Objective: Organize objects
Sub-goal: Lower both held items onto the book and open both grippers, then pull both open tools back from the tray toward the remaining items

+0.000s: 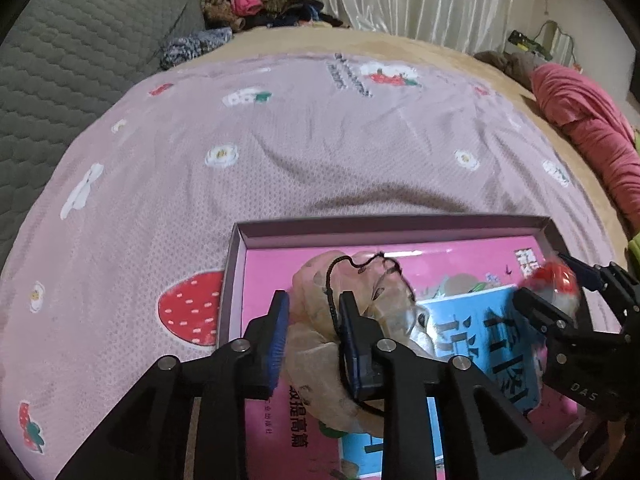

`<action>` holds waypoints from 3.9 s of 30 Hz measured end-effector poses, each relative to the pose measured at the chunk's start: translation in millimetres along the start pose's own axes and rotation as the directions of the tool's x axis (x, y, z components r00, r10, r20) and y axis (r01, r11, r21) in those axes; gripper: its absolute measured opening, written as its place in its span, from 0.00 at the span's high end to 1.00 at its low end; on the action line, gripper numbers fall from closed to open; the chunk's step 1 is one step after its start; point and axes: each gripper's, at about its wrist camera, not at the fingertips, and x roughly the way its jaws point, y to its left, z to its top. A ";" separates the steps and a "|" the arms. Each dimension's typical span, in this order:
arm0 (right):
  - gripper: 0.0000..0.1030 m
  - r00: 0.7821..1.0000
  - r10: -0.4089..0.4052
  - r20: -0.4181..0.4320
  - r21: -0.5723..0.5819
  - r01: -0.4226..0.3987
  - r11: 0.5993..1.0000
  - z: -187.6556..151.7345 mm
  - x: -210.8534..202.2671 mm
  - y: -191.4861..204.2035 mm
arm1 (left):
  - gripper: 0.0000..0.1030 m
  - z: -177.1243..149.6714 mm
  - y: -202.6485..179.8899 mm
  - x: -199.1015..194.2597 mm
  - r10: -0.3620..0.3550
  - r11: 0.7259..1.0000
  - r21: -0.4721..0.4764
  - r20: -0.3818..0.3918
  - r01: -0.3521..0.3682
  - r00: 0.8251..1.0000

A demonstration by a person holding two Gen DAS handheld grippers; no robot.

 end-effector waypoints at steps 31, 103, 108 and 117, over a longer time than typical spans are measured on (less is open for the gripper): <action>0.10 0.986 0.004 0.168 0.002 -0.004 1.000 -4.0 -129.1 16.2 | 0.04 -26.0 18.1 -116.5 -0.002 1.000 -0.019 0.107 0.004 0.994; 0.01 0.972 -0.077 0.222 0.024 0.073 0.997 -142.6 -389.3 132.2 | 0.01 -232.2 39.3 -343.3 -0.064 0.998 0.035 0.170 0.059 0.983; 0.01 0.975 -0.080 0.205 0.024 0.077 0.997 -150.0 -383.5 132.7 | 0.01 -239.5 40.6 -337.7 -0.065 0.998 0.031 0.158 0.061 0.985; 0.01 0.982 -0.078 0.173 0.030 0.074 0.997 -159.9 -365.1 129.1 | 0.01 -250.0 41.3 -322.3 -0.059 0.998 0.030 0.132 0.055 0.989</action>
